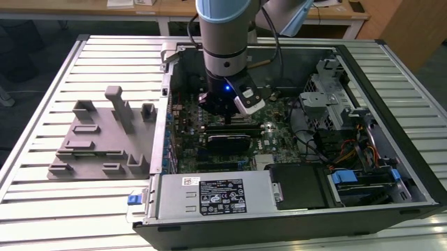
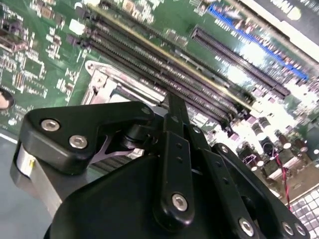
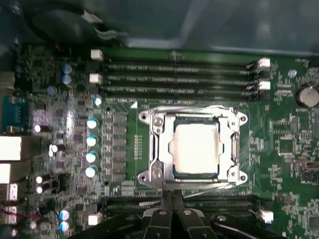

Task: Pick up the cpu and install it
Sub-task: 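Install the second cpu locking lever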

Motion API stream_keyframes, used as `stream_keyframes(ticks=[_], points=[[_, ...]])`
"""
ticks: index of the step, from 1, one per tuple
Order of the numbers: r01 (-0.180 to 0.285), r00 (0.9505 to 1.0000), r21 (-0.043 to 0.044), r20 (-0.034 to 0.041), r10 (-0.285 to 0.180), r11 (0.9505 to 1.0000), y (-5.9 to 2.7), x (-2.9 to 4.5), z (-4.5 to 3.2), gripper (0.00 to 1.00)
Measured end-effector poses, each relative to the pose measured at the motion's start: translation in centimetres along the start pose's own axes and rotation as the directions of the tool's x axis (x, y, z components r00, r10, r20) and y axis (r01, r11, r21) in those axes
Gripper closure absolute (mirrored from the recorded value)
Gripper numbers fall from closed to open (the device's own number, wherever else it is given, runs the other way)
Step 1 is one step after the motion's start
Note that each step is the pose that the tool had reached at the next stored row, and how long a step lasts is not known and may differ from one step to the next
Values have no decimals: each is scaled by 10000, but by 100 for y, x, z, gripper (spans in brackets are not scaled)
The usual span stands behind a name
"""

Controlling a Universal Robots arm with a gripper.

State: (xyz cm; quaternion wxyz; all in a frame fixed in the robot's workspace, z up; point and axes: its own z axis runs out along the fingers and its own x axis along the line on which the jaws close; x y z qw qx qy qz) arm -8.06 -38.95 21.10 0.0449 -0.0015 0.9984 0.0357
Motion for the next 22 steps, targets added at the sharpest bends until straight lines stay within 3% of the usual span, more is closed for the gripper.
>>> stream_keyframes(ticks=[4,8,12,17,22], points=[[-23,10000,-355,1,23,9994,-38,17,2,89],[-40,10000,-591,2,41,9982,-96,28,-1,89],[-53,10000,-731,0,54,9973,-159,37,-7,89],[-56,10000,-756,1,56,9971,-162,37,-6,89],[-70,10000,-858,-33,68,9963,-195,39,18,89]])
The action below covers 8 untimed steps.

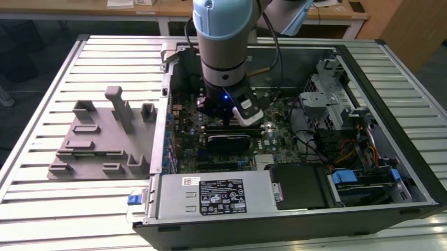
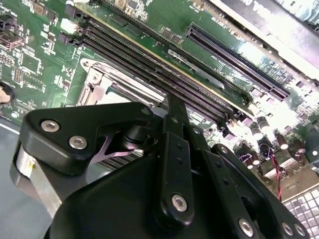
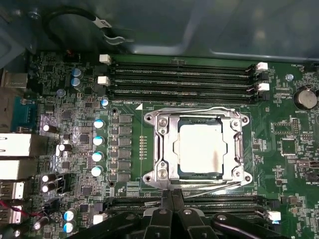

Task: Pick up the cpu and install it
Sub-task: 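Install the second cpu locking lever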

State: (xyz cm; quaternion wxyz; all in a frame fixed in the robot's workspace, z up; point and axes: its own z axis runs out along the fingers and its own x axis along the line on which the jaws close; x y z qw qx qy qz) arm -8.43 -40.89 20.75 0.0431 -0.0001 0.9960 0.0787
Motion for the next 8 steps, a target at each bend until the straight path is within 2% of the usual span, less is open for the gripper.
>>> stream_keyframes(ticks=[3,5,8], points=[[-2,10000,-5,-6,2,10000,-5,0,1,89],[-26,9999,-93,-111,25,10000,-19,0,4,89],[-70,9994,-158,-334,65,9999,-32,1,14,89]])
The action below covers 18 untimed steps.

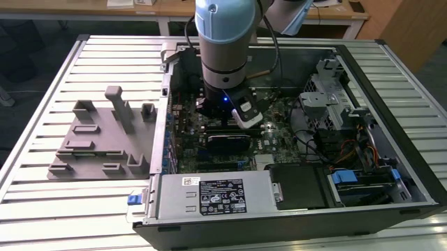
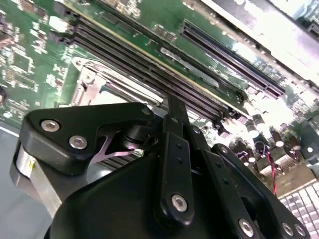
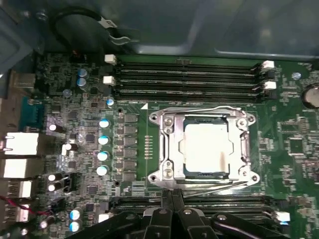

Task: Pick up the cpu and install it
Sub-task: 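Install the second cpu locking lever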

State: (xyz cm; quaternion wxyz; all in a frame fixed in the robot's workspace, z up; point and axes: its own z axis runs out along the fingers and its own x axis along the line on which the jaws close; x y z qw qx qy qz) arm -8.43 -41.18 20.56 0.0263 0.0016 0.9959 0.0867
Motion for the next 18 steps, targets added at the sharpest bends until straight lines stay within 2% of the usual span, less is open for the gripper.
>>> stream_keyframes(ticks=[2,7,11,16,18], points=[[-30,9999,-61,-148,30,10000,-9,0,3,89],[-35,9999,-82,-165,33,10000,-10,1,3,89],[-35,9999,-462,-167,28,9989,-26,0,4,89],[-25,9999,-643,-166,14,9979,-87,1,4,89],[-24,9999,-784,-162,12,9969,-112,1,4,89]])
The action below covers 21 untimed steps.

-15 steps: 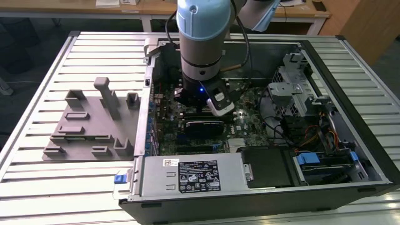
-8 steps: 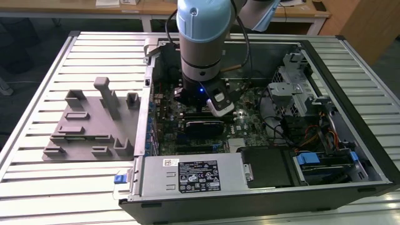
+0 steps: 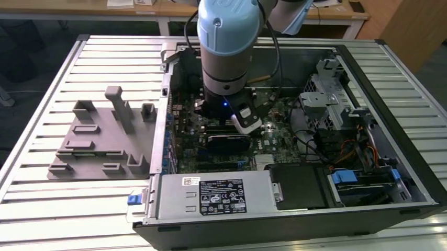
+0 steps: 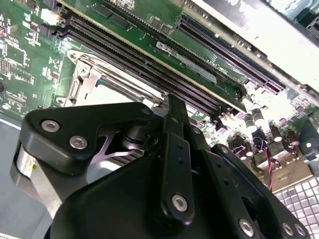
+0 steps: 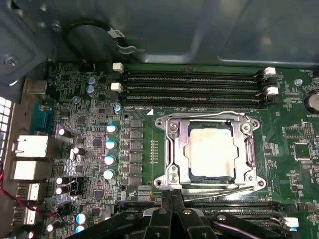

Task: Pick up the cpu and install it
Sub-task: 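Install the second cpu locking lever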

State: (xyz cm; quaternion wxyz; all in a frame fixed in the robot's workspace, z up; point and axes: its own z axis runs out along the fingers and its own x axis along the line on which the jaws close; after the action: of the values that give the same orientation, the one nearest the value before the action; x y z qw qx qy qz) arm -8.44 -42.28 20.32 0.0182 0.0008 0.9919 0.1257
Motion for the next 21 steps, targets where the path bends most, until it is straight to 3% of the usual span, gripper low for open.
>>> stream_keyframes(ticks=[10,13,18,21], points=[[25,10000,-618,-6,-26,9981,-70,14,65,89],[28,10000,-724,-8,-28,9974,-79,20,99,89],[24,10000,-1001,-8,-25,9950,-88,74,132,89],[23,10000,-1048,-8,-24,9945,-94,90,154,89]])
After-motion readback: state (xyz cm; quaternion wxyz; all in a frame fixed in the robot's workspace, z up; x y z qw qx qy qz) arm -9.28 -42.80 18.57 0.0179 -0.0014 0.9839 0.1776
